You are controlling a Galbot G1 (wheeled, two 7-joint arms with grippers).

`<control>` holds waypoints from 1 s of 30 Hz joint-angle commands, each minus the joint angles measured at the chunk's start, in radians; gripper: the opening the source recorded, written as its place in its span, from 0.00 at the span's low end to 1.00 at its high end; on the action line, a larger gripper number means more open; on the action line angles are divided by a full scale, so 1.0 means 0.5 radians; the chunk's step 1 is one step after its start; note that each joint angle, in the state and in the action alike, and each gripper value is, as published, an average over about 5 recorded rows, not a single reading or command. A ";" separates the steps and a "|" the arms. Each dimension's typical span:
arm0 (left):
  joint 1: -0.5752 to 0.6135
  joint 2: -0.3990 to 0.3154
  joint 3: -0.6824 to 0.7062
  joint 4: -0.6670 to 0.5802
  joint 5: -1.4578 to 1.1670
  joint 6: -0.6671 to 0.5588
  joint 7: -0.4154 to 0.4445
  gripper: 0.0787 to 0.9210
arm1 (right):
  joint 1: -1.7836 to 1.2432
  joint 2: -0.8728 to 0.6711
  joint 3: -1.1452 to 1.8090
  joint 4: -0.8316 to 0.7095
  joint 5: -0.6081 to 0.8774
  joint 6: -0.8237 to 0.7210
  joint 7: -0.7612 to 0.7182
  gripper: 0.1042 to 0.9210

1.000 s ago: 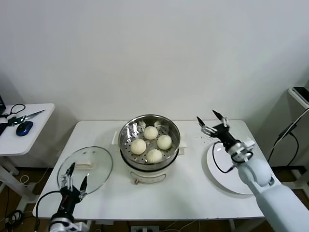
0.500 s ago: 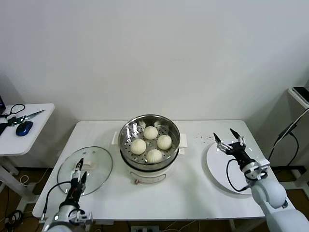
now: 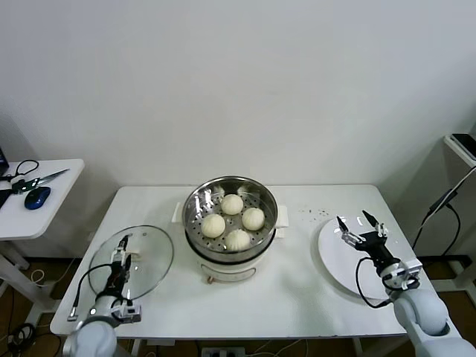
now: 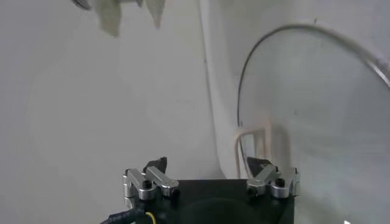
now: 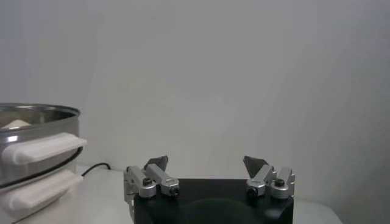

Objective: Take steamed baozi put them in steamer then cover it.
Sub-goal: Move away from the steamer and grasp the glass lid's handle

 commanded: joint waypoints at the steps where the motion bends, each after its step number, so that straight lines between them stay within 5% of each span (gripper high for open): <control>1: -0.216 0.024 0.006 0.289 0.017 -0.013 -0.069 0.88 | -0.029 0.023 0.033 -0.012 -0.047 0.004 -0.009 0.88; 12: -0.262 0.028 0.029 0.329 -0.062 -0.050 -0.104 0.84 | -0.016 0.067 0.023 -0.072 -0.126 0.029 -0.035 0.88; 30: -0.210 0.050 0.002 0.247 -0.183 -0.083 -0.042 0.25 | 0.007 0.106 0.015 -0.120 -0.192 0.066 -0.062 0.88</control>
